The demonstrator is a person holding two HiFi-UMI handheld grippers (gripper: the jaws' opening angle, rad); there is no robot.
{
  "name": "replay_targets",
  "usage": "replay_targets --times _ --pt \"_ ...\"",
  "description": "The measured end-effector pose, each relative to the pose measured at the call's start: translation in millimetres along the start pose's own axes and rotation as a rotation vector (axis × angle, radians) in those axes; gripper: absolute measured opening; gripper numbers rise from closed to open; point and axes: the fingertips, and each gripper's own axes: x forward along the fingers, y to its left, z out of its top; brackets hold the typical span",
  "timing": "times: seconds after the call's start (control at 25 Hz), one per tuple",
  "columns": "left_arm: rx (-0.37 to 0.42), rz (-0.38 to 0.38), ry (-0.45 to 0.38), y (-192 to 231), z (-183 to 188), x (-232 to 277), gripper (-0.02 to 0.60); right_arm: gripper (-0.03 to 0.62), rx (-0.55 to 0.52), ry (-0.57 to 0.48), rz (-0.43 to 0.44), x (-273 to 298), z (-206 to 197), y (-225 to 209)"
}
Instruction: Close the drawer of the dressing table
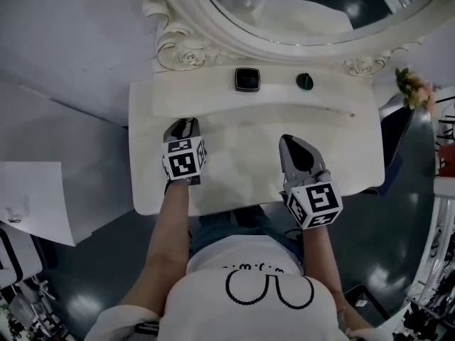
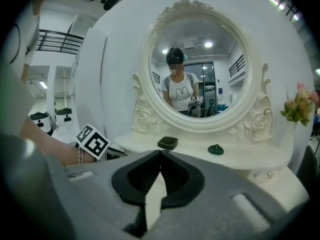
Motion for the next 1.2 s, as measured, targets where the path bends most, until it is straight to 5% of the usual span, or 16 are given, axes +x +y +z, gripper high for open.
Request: replay_targets --times 0.28,0.4,0.48,0.72,0.92,1.2 --pt "-0.018 0.018 0.022 1 -3 2 0.119 -0.003 -0.010 -0.001 -0.012 -6 2 -1" --pt "-0.044 0.002 0.042 -2 -5 -2 0.325 -0.003 -0.017 -0.005 -0.007 -5 4 4" --pt "-0.045 -0.011 0.026 -4 -2 -10 0.379 -0.003 -0.022 -0.007 -0.005 -4 6 8" --pt "-0.037 -0.092 -0.124 1 29 -53 0.382 -0.003 -0.027 -0.030 -0.005 1 15 24" --pt "0.043 -0.176 -0.297 14 71 -100 0.377 -0.003 -0.014 -0.076 -0.025 2 27 42" --pt "0.113 -0.151 -0.434 41 108 -149 0.367 -0.003 -0.046 -0.144 -0.055 -3 58 60"
